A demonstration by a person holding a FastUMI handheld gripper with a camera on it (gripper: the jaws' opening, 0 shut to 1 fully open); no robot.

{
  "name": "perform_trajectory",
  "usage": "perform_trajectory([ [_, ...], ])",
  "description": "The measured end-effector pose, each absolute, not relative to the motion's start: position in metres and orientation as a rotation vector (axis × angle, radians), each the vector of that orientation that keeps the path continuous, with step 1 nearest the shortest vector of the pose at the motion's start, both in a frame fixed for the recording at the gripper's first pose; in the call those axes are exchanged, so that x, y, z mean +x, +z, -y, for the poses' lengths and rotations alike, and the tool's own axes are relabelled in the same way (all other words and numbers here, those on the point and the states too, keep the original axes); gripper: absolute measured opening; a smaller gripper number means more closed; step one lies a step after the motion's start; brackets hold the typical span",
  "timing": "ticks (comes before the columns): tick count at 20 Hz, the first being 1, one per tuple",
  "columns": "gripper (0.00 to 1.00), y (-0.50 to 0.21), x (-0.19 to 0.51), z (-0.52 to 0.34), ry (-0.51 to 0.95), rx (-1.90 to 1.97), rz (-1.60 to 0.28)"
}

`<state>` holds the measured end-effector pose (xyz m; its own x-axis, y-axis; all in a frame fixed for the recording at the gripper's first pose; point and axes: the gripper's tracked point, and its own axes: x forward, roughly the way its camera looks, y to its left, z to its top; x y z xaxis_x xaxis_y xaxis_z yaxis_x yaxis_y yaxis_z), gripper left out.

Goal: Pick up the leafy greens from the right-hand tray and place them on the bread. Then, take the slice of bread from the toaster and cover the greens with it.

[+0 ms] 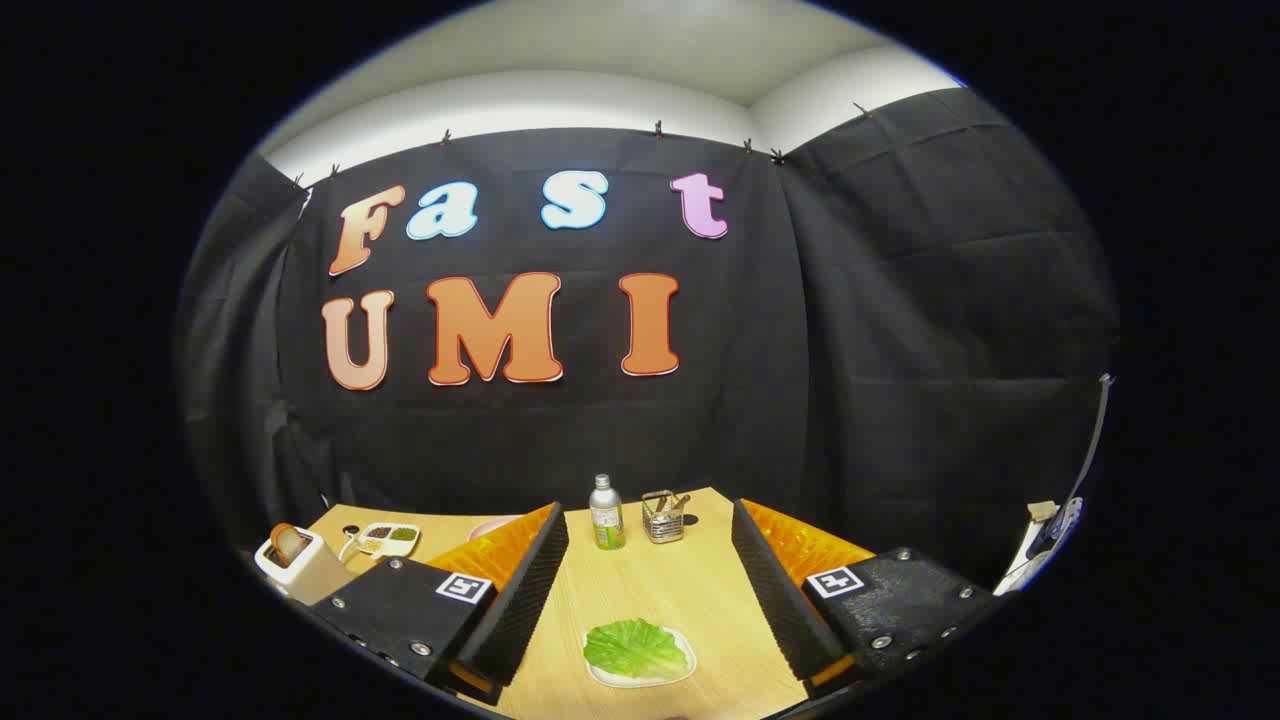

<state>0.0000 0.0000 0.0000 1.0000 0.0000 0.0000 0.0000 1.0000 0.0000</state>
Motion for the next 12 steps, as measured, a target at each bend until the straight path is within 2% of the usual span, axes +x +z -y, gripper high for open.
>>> perform_trajectory([
  [5, 0.98, -0.003, 0.000, -0.005, 0.024, 0.102, -0.009],
  [12, 0.98, -0.010, -0.003, -0.003, 0.037, 0.003, -0.020],
])
